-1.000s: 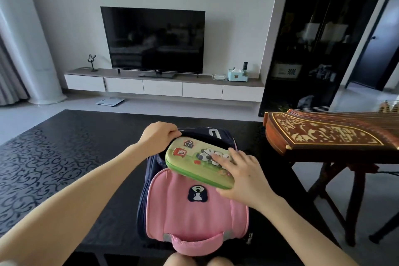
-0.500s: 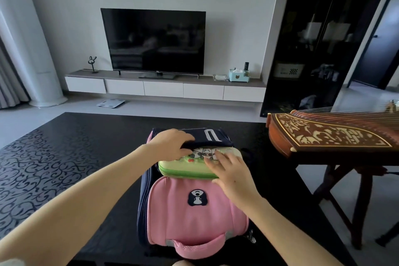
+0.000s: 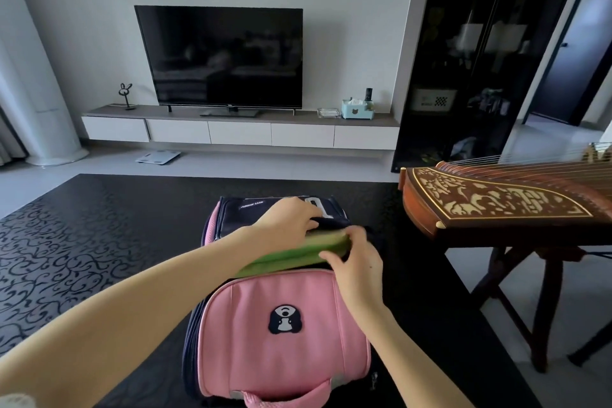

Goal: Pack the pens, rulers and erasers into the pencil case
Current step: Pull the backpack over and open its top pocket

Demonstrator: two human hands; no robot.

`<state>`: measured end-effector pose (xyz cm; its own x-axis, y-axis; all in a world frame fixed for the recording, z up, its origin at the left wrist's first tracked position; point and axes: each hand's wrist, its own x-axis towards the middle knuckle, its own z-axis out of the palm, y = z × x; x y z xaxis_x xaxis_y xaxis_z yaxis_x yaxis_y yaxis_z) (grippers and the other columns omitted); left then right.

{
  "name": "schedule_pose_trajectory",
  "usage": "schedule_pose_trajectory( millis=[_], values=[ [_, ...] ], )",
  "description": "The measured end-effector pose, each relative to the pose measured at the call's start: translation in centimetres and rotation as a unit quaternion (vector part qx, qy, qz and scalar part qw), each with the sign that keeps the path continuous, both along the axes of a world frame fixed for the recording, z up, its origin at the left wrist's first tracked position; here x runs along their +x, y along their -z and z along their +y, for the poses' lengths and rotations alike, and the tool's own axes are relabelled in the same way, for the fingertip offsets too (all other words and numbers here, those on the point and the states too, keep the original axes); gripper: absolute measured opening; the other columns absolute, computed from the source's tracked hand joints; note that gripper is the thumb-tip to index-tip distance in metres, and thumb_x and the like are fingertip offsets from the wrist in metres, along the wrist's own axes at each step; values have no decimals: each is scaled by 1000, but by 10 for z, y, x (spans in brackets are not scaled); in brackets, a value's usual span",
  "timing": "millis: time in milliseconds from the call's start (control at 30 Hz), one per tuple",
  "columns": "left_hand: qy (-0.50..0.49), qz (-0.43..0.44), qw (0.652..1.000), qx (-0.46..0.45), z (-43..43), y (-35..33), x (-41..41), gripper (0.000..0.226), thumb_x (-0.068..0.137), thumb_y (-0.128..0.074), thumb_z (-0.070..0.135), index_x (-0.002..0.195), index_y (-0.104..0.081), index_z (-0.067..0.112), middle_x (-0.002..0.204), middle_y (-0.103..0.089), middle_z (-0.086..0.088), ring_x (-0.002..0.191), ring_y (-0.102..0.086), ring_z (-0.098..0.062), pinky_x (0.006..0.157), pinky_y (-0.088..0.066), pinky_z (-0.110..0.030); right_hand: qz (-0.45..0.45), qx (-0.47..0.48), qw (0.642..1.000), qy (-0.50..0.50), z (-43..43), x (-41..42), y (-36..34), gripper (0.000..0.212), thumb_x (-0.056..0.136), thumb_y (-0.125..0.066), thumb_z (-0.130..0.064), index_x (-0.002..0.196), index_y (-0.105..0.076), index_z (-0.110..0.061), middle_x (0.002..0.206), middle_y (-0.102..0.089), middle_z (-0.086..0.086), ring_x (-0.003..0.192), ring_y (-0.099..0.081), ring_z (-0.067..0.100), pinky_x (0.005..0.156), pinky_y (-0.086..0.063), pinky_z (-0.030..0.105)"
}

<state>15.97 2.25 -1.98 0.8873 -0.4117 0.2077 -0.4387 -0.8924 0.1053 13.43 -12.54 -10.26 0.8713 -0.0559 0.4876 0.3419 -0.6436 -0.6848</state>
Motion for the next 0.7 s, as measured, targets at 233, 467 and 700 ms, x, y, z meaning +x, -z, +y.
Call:
schedule_pose_trajectory(
  millis=[233,467,700],
  values=[
    [31,66,993,-93,21,1,-10,24,86,-60,29,109,-66,25,108,-68,7,95,-60,-10,84,-45,-26,-75,-197,966,147,3,12,-6,72,48,-84,-51,102,-54,-14,94,-63,6,86,-60,26,78,-45,41],
    [-80,17,996,-37,120,24,-41,52,75,-65,46,120,-61,20,113,-65,4,106,-58,-18,88,-42,-26,-196,-287,938,-17,43,0,-13,87,56,-71,-64,126,-47,-18,122,-56,8,116,-50,30,108,-23,59],
    [-95,-26,983,-154,151,66,-52,46,79,-72,30,121,-60,14,124,-61,1,117,-54,-15,99,-40,-24,-168,-352,920,-47,101,5,-8,83,52,-73,-65,117,-54,-15,106,-64,7,102,-58,31,107,-26,61]
  ],
)
